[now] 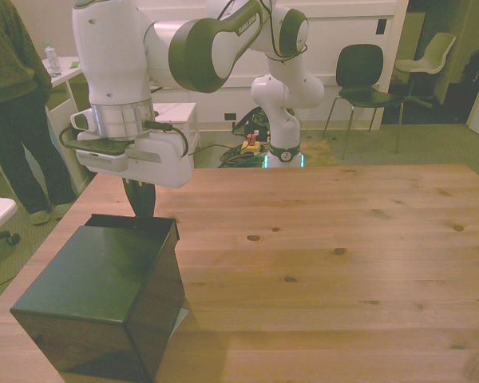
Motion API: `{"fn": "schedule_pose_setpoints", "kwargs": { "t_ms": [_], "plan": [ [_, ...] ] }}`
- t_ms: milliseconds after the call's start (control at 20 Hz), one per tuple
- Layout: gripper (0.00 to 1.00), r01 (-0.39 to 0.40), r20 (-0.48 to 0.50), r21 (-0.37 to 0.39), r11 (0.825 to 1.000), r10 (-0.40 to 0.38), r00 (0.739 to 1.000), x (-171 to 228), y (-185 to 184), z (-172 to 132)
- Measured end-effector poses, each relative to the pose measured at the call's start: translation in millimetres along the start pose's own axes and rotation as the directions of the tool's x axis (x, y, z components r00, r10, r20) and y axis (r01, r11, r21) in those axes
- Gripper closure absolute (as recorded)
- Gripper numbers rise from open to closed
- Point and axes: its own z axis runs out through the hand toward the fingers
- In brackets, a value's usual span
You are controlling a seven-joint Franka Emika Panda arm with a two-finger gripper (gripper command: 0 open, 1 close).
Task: Close the top drawer
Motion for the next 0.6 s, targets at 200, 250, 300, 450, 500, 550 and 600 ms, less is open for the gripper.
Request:
{"fn": "schedule_pose_setpoints", "kwargs": {
  "t_ms": [200, 250, 300, 450, 500, 550, 600],
  "plan": [
    [1.0, 0.008, -0.001, -0.008, 1.0, -0.008, 1.0, 5.8, -10.7, 1.4],
    [1.0, 0.009, -0.002, -0.009, 1.0, -0.009, 1.0, 7.1, -13.6, 1.8],
    [1.0, 0.011, -0.004, -0.01, 1.0, -0.011, 1.0, 8.1, -16.8, 1.8],
    [1.0, 0.018, -0.013, -0.009, 1.0, -0.018, 1.0, 11.6, -27.4, 2.1],
    [1.0, 0.021, -0.014, -0.012, 1.0, -0.021, 1.0, 12.3, -30.5, 2.0],
    [1.0, 0.024, -0.011, -0.018, 1.0, -0.024, 1.0, 12.4, -33.1, 1.6],
    [1.0, 0.027, -0.014, -0.018, 0.999, -0.027, 1.0, 12.8, -36.0, 0.9]
  ]
}}
